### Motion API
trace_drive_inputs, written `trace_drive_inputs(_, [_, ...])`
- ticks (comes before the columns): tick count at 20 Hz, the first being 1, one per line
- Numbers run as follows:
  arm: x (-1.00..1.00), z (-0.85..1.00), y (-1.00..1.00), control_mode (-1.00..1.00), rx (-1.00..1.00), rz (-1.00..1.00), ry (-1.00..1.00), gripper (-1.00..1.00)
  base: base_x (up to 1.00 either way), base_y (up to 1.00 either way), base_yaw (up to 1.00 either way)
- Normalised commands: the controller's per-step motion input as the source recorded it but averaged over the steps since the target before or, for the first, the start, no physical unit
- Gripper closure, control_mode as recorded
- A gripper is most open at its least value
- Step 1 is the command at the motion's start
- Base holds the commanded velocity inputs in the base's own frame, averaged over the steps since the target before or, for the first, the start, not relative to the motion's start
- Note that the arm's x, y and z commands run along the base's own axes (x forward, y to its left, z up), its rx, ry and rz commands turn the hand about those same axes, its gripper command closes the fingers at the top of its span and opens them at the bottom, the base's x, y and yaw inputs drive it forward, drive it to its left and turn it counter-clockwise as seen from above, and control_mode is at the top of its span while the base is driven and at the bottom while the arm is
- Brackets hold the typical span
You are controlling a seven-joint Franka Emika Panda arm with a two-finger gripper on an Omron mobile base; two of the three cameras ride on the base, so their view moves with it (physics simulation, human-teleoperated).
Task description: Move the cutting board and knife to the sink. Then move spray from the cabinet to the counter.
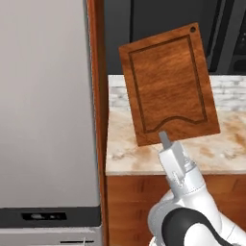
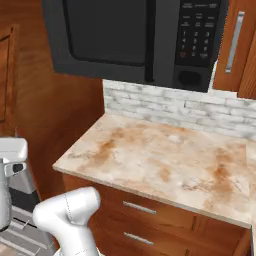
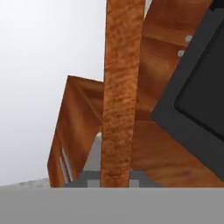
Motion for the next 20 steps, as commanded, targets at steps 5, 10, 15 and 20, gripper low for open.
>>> trace_drive_inputs(5, [0.0, 0.0, 0.0, 1.0, 0.0, 0.0, 0.0, 1.0, -0.07, 0.23, -0.9])
trace_drive_inputs(10, [0.0, 0.0, 0.0, 1.0, 0.0, 0.0, 0.0, 1.0, -0.45, -0.2, -0.8])
trace_drive_inputs(15, [0.0, 0.0, 0.0, 1.0, 0.0, 0.0, 0.0, 1.0, -0.69, -0.23, -0.66])
trace_drive_inputs(20, [0.0, 0.0, 0.0, 1.0, 0.0, 0.0, 0.0, 1.0, -0.86, -0.09, -0.6])
